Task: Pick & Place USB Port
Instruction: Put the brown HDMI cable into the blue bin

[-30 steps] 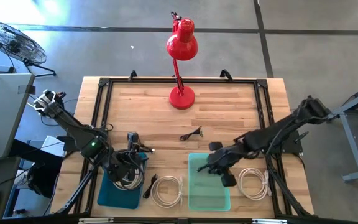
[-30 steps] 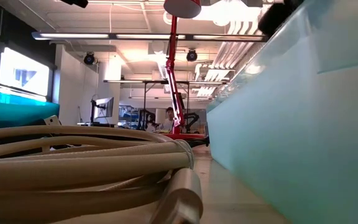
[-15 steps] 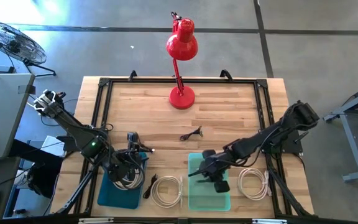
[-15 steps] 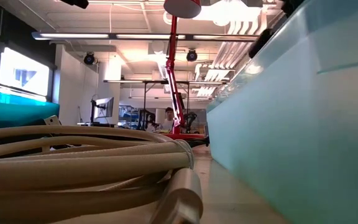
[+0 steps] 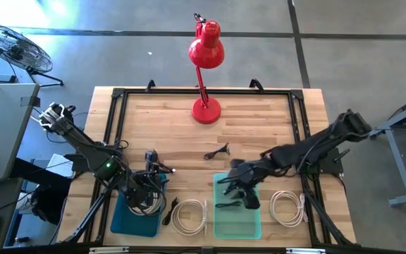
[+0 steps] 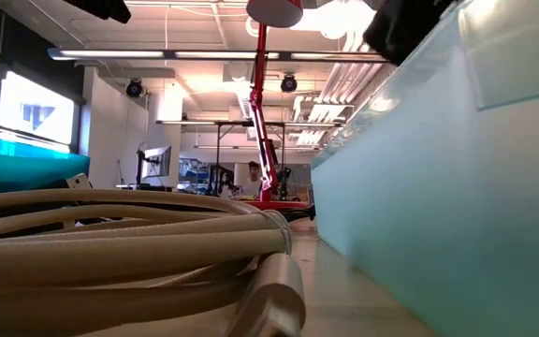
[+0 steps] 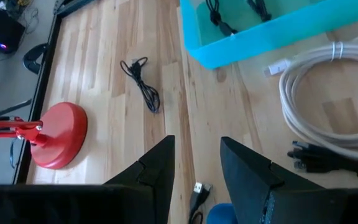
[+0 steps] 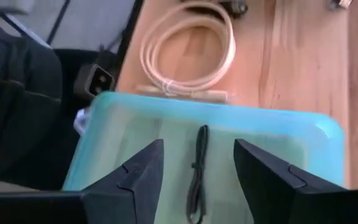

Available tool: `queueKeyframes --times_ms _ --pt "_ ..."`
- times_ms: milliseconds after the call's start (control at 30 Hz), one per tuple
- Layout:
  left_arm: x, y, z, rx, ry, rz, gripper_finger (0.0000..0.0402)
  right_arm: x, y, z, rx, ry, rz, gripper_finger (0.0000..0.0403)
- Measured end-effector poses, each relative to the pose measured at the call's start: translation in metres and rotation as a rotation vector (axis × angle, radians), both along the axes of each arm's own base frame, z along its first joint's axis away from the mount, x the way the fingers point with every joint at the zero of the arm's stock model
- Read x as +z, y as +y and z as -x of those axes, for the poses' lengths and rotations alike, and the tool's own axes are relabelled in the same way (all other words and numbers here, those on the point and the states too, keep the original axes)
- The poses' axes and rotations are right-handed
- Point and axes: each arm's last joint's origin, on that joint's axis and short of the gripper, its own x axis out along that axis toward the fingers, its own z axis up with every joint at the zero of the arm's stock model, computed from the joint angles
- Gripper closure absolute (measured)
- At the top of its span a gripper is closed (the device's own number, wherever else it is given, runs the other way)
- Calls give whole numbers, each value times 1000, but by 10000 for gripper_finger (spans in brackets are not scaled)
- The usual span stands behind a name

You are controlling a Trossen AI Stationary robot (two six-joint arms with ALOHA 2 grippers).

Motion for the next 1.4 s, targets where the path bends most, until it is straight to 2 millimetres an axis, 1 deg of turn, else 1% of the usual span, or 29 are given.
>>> queueKeyframes --times_ms 100,200,267,333,400,500,600,733,833,1100,1233,1400 --pt "-1 -1 -1 -2 -1 3 277 17 -12 21 -36 76 0 223" --pt "-2 -2 -1 -13 13 -3 277 32 -26 45 -168 177 -59 231" --pt "-2 -2 -1 -15 16 -9 277 42 -30 60 -242 217 -111 236" --pt "-3 -1 -1 -20 20 -22 277 48 -26 72 -269 239 -166 241" --pt "-2 -1 -2 -23 16 -48 277 50 -20 81 -281 259 -215 245" --pt "-2 -1 -2 -28 12 -79 277 51 -9 91 -303 295 -262 252" --pt "-2 -1 -2 -34 13 -75 277 48 6 97 -314 332 -274 259" --pt "-2 -1 -2 -40 17 -68 277 40 25 101 -370 382 -269 264" --pt "-2 -2 -2 -45 20 -62 277 30 40 103 -438 419 -251 265" --pt "-3 -3 -3 -48 19 -27 277 -16 73 109 -629 700 -141 265" --pt "-1 -5 -5 -46 -8 -3 277 -36 89 109 -659 750 -89 265" --pt "2 -7 -8 -48 -42 27 277 -63 104 112 -686 846 2 265"
